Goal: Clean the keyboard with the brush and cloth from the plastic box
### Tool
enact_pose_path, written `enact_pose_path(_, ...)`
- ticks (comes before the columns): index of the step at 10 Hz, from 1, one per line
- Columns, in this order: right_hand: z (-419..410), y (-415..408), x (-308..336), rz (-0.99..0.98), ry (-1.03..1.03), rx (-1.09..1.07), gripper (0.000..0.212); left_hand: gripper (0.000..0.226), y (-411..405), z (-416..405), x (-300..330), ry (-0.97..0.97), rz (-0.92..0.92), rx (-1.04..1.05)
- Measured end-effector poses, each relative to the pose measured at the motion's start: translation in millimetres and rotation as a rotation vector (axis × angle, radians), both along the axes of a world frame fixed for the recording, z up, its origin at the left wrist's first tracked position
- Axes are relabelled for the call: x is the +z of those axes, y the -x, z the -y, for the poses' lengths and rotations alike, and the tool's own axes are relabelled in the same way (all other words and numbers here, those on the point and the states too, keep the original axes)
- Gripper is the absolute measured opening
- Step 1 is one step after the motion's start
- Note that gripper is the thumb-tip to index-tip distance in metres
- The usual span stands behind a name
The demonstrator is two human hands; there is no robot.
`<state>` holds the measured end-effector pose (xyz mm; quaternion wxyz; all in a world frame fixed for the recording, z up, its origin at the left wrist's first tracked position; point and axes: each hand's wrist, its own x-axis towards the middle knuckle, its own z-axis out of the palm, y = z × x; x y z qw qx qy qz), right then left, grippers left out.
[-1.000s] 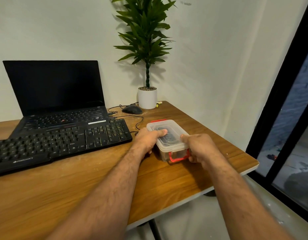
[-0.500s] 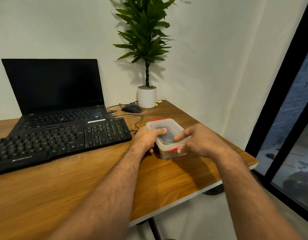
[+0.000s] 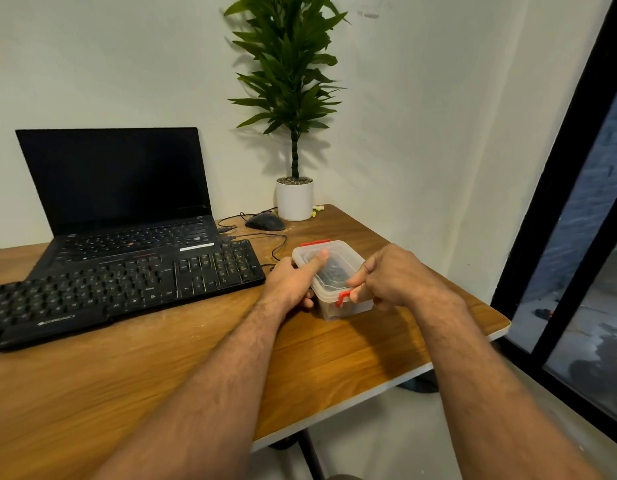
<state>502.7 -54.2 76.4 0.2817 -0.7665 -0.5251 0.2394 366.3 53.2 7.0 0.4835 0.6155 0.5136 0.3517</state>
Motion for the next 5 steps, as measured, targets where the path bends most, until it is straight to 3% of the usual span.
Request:
enact_pose_path(1, 8, 1, 1, 0.016, -0.009, 0.01, 0.007, 0.073, 11, 10, -3, 0.046, 0.271, 0.054)
enact_pose_path(2, 13, 8, 0, 0.119, -0.099, -0.044, 0.018, 0.064, 28, 25, -3, 0.098, 0.455, 0.067)
enact_pose_path(3, 15, 31, 3, 0.191, -0.289, -0.068, 0.038, 0.062, 58, 39, -1, 0.039, 0.362, 0.113)
enact_pose_path(5, -12, 110, -15, 0.345, -0.333, 0.241, 0.044, 0.049, 155, 60, 18, -0.501, -0.431, 0.259)
